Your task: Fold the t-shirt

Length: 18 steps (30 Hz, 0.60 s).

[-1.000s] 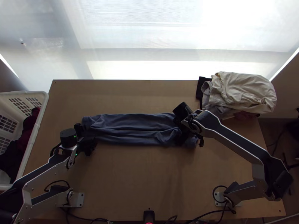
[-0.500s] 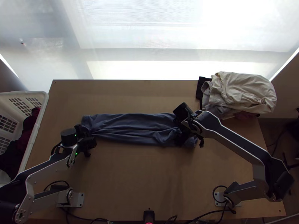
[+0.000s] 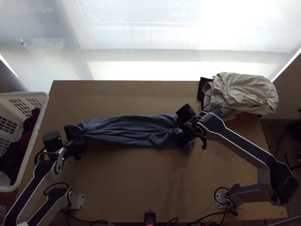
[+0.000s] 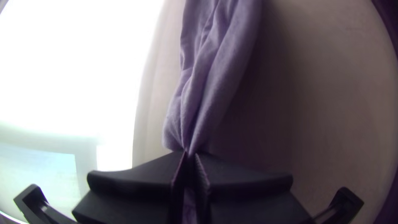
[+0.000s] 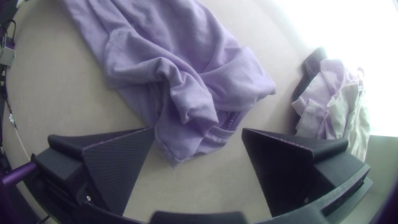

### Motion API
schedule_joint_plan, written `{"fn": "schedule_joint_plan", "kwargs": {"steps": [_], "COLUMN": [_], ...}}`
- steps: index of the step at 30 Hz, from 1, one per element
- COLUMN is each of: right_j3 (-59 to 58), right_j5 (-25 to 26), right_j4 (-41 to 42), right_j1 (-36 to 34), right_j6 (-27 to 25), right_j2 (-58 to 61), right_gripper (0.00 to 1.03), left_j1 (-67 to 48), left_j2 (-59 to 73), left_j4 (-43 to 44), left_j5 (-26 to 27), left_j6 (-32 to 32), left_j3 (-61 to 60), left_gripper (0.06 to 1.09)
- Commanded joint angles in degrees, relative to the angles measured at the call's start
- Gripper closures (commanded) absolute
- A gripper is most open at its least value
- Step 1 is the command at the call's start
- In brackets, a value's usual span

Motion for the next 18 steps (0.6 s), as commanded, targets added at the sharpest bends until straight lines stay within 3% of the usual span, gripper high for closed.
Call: {"fn": "schedule_joint_plan", "kwargs": {"steps": [1, 7, 18], "right_j3": [-1.0, -1.3, -3.0], "right_j5": [0.0, 0.0, 0.0], "right_j4": [0.6, 1.2, 2.5], "right_j1": [-0.6, -1.7, -4.6], "right_j6": [0.1, 0.6, 0.6], "right_j2": [-0.3, -1.5, -4.1], "right_gripper": [0.05, 0.05, 0.05], "left_j1": [-7.1, -20.1, -31.8], "left_j2": [-4.4, 2.6, 18.6], "left_j4": [-2.9, 1.5, 4.1], "left_j5": [0.3, -5.3, -8.6], "left_j6": [1.8, 1.1, 2.0], "left_j3": [1.1, 4.3, 19.5], "left_gripper": [1.04, 1.03, 1.02]}}
